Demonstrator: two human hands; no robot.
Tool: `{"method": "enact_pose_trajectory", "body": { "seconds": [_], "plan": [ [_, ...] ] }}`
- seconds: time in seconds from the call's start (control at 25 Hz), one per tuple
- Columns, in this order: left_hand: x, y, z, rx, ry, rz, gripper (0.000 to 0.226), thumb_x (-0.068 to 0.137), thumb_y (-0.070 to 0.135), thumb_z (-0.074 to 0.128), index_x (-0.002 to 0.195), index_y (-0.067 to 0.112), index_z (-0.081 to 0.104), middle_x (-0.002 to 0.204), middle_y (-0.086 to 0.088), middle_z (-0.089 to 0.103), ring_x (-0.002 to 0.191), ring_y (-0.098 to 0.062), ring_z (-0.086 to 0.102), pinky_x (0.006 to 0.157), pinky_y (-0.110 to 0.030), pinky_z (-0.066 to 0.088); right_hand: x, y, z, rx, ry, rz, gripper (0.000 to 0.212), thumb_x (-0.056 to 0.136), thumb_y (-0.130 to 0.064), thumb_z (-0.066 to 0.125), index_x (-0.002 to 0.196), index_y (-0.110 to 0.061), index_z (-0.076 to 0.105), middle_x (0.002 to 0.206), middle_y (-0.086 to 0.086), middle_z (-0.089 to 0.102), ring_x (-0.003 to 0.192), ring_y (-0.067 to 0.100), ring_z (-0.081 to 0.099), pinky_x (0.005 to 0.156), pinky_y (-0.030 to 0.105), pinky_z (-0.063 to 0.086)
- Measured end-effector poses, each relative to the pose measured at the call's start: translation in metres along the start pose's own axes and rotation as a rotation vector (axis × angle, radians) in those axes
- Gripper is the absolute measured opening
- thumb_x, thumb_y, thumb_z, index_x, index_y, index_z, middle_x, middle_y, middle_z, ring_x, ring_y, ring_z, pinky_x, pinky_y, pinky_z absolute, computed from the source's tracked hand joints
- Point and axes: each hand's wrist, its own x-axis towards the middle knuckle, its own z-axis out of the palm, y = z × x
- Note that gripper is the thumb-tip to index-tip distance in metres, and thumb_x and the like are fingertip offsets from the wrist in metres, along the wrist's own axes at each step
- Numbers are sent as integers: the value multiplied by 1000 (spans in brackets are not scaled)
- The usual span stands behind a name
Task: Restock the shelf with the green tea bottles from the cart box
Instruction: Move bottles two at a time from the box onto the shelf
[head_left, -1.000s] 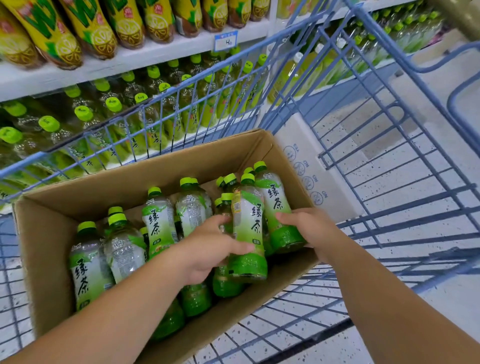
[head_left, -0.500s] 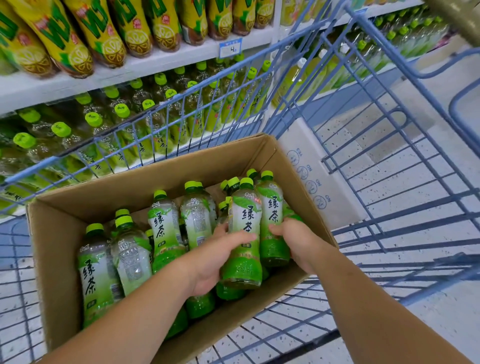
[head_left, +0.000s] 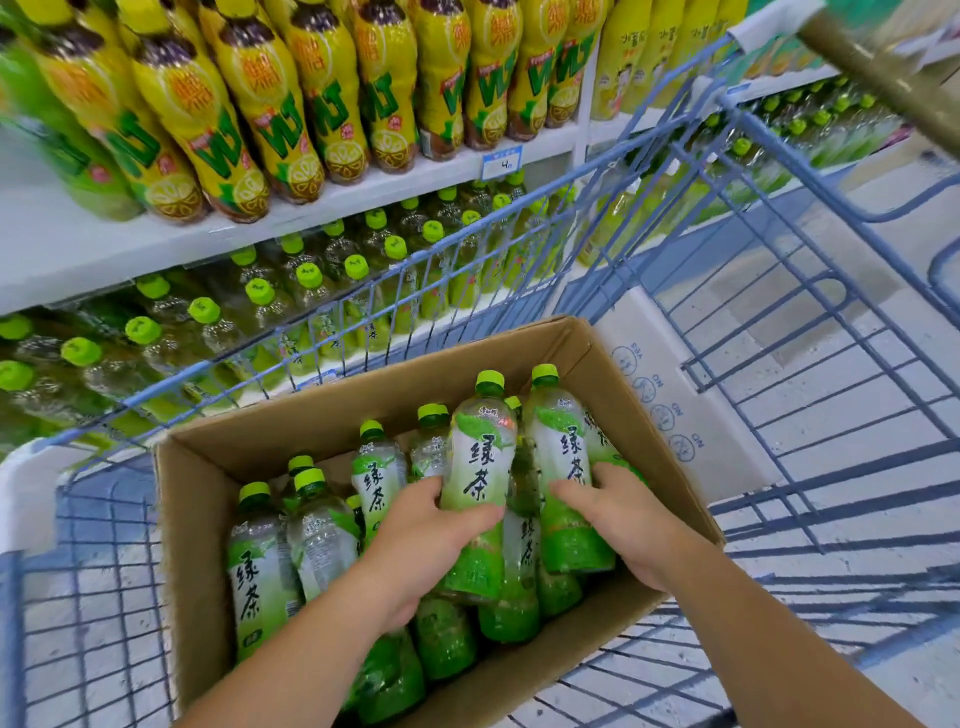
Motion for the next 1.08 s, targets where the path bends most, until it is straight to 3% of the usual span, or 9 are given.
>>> {"method": "enact_pose_trajectory", "body": {
  "seconds": [0.28, 0.44, 0.6, 0.84, 1.08],
  "plan": [
    [-23, 10, -65, -40, 114, 121, 17, 82, 15, 76, 98, 22, 74, 81, 4, 78, 67, -12, 73, 61, -31, 57, -33, -27, 81, -65, 127, -98, 35, 71, -35, 69, 104, -27, 64, 95, 0, 76, 90, 24, 73, 84, 51, 59],
    [-46, 19, -115, -58, 164, 203, 19, 76, 14, 77, 94, 19, 73, 84, -1, 78, 69, -18, 71, 66, -37, 58, -56, -57, 135, -105, 150, -165, 28, 72, -36, 70, 98, -32, 61, 91, -4, 74, 86, 21, 72, 81, 49, 60],
    [-74, 28, -172, -38, 202, 261, 25, 76, 12, 79, 95, 25, 70, 82, 7, 78, 75, -15, 75, 71, -38, 61, -78, -92, 189, -110, 156, -241, 24, 75, -32, 71, 97, -36, 60, 94, -9, 73, 88, 18, 70, 85, 47, 58],
    [-124, 34, -268, -34, 261, 368, 31, 77, 10, 79, 100, 27, 67, 86, 7, 77, 74, -7, 73, 65, -30, 60, -111, -141, 282, -139, 182, -340, 24, 76, -26, 74, 96, -26, 61, 89, -5, 73, 85, 17, 70, 82, 41, 59],
    [-160, 32, -399, -22, 415, 400, 40, 75, 12, 82, 107, 28, 66, 94, 8, 76, 83, -10, 73, 75, -34, 61, -133, -195, 392, -177, 104, -408, 29, 76, -30, 72, 102, -32, 59, 98, -5, 72, 88, 19, 70, 81, 48, 60]
  ]
}}
